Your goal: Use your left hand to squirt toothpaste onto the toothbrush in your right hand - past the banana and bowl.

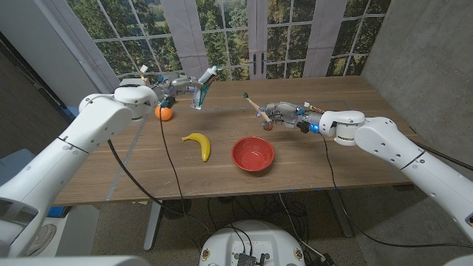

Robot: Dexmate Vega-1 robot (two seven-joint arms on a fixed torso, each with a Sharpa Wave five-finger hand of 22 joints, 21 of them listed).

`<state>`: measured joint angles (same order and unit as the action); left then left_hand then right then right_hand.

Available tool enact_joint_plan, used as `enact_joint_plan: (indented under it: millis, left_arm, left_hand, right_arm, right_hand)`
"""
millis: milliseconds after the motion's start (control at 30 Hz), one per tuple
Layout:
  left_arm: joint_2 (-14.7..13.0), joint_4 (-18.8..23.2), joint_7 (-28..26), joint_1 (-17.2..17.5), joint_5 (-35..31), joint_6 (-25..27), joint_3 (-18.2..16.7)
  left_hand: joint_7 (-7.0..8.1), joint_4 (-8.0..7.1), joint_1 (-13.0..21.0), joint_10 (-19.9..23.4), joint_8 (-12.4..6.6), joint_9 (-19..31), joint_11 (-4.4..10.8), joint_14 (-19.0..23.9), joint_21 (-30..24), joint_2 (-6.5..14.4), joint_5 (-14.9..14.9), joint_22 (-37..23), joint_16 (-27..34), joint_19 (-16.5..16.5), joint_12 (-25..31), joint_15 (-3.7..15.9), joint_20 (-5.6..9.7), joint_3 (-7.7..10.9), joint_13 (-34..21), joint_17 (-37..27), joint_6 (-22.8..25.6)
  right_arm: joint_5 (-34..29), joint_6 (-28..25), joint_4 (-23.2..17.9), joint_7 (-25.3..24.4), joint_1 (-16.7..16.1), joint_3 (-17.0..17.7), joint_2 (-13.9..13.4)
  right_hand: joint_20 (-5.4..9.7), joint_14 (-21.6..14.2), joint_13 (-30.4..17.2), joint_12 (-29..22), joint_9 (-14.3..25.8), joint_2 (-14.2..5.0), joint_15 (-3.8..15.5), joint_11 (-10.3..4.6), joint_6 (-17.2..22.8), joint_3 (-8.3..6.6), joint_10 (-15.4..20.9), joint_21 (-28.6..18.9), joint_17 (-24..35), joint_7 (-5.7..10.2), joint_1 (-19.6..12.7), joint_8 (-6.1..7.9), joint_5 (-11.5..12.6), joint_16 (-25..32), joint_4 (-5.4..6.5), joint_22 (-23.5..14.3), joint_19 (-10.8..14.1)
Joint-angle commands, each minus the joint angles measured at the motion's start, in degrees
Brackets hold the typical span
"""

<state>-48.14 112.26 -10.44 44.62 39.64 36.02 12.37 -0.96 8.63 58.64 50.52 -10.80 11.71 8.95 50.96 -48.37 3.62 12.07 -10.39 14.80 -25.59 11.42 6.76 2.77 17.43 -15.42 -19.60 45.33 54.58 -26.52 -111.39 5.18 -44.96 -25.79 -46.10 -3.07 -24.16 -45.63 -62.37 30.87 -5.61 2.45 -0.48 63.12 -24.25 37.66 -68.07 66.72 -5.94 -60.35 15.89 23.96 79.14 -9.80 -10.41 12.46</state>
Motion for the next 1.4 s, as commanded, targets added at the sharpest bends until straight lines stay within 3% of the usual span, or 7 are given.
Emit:
enact_joint_plan:
  millis: [33, 200, 533, 800, 900, 1200, 1400]
  left_arm:
    - [-0.9, -3.0, -0.5, -1.5, 6.1, 2.0, 1.1]
    - [-0.3, -4.3, -1.3, -1.6, 8.3, 2.4, 1.3]
    - [0.2, -7.4, -2.9, -1.9, 13.2, 4.3, 1.0]
    - [0.2, -9.1, -5.3, -5.3, 16.4, 11.2, 3.0]
    - [-0.4, -9.1, -4.4, -5.4, 16.4, 10.7, 3.4]
    - [-2.9, -6.0, -2.9, -1.5, 12.1, 2.0, 3.2]
    - [-3.8, -6.3, 1.6, 2.2, 10.2, -7.1, 1.8]
  left_hand:
    - [-0.44, -0.01, -0.5, -1.4, 0.14, 0.0, 0.51, -0.2, 0.2, 0.1, -0.1, -0.2, -0.2, 0.5, -0.1, 6.17, 1.35, 0.60, 0.0, 0.1, -0.6]
    - [-0.53, -0.04, -0.8, -0.8, -0.16, -0.1, 0.87, 0.0, 0.0, 0.7, 0.0, -0.2, -0.3, 0.0, 0.2, 6.25, 1.13, 1.06, 0.2, 0.3, -0.1]
    - [-1.50, -0.11, -1.8, 1.3, -0.61, -0.2, -0.28, 1.4, -0.2, 1.5, -0.1, -0.1, -0.2, -0.8, 1.1, 6.05, 0.97, 1.91, 0.8, 1.0, 1.3]
    - [-2.19, 0.18, -2.0, 0.5, -0.19, -0.3, -0.41, 1.3, -0.2, 1.7, 0.0, -0.1, -0.6, -0.9, 0.7, 5.96, 0.79, 2.50, 1.1, 1.5, 0.5]
    - [-2.55, 0.29, -2.6, -1.3, 0.30, -0.3, -0.96, -0.1, 0.1, 1.4, -0.1, -0.1, -1.5, -0.1, 0.0, 5.75, 0.43, 2.77, 1.4, 2.2, -1.0]
    - [-1.47, -0.02, -5.4, -6.3, 0.83, -0.4, -2.17, -3.9, 0.8, 0.3, -0.4, 0.0, -3.0, 1.1, -1.0, 4.83, -0.04, 2.66, 2.0, 3.3, -5.3]
    - [-0.58, -0.70, -10.4, -14.3, 1.00, -0.7, -4.60, -12.9, 2.8, -1.5, -0.7, 0.1, -4.6, 4.5, -1.5, 2.14, -2.06, 1.64, 2.8, 5.2, -11.3]
  right_arm:
    - [0.7, 0.5, -0.4, -0.7, -0.7, 0.7, -0.3]
    - [0.9, 0.9, 0.0, -0.6, -0.9, 0.7, 0.0]
    - [1.1, 0.9, -0.2, -0.8, -1.2, 0.8, -0.2]
    - [1.2, 1.0, -0.4, -0.9, -1.4, 0.9, -0.3]
    - [1.2, 1.2, -0.5, -1.0, -1.5, 0.9, -0.3]
    - [1.3, 1.9, -0.5, -1.1, -2.2, 0.9, -0.1]
    - [1.2, 2.0, -1.3, -1.6, -2.7, 1.1, -0.5]
  right_hand:
    - [0.03, 0.3, -0.1, -0.4, 0.2, -0.95, 4.78, 0.21, 0.7, -0.41, 0.0, -0.3, 0.3, 0.02, -0.6, 0.30, 0.3, 0.1, 0.09, -0.1, 0.4]
    - [0.00, 0.2, -0.1, -0.5, 0.2, -0.91, 4.75, 0.17, 0.7, -0.45, 0.0, -0.3, 0.2, 0.02, -0.7, 0.23, 0.3, 0.0, 0.05, -0.1, 0.4]
    - [-0.04, 0.2, -0.2, -0.5, 0.3, -0.91, 4.74, 0.07, 0.8, -0.43, -0.1, -0.3, 0.2, -0.04, -0.6, 0.20, 0.4, 0.1, 0.09, -0.1, 0.4]
    - [0.04, 0.2, -0.2, -0.6, 0.3, -0.83, 4.56, 0.26, 1.0, -0.44, 0.0, -0.4, 0.3, 0.00, -0.6, 0.19, 0.4, 0.1, 0.09, -0.1, 0.4]
    - [-0.04, 0.2, -0.2, -0.6, 0.4, -0.83, 4.64, 0.15, 0.9, -0.52, 0.0, -0.4, 0.4, -0.01, -0.6, 0.18, 0.5, 0.1, 0.08, -0.1, 0.5]
    - [0.03, 0.2, -0.2, -0.6, 0.4, -0.86, 4.65, 0.20, 1.0, -0.61, 0.0, -0.4, 0.4, -0.06, -0.6, 0.07, 0.5, 0.1, 0.09, -0.1, 0.4]
    - [0.05, 0.2, -0.1, -0.6, 0.4, -0.79, 4.71, 0.28, 0.9, -0.69, 0.0, -0.4, 0.6, -0.01, -0.5, 0.01, 0.6, 0.1, 0.10, -0.1, 0.5]
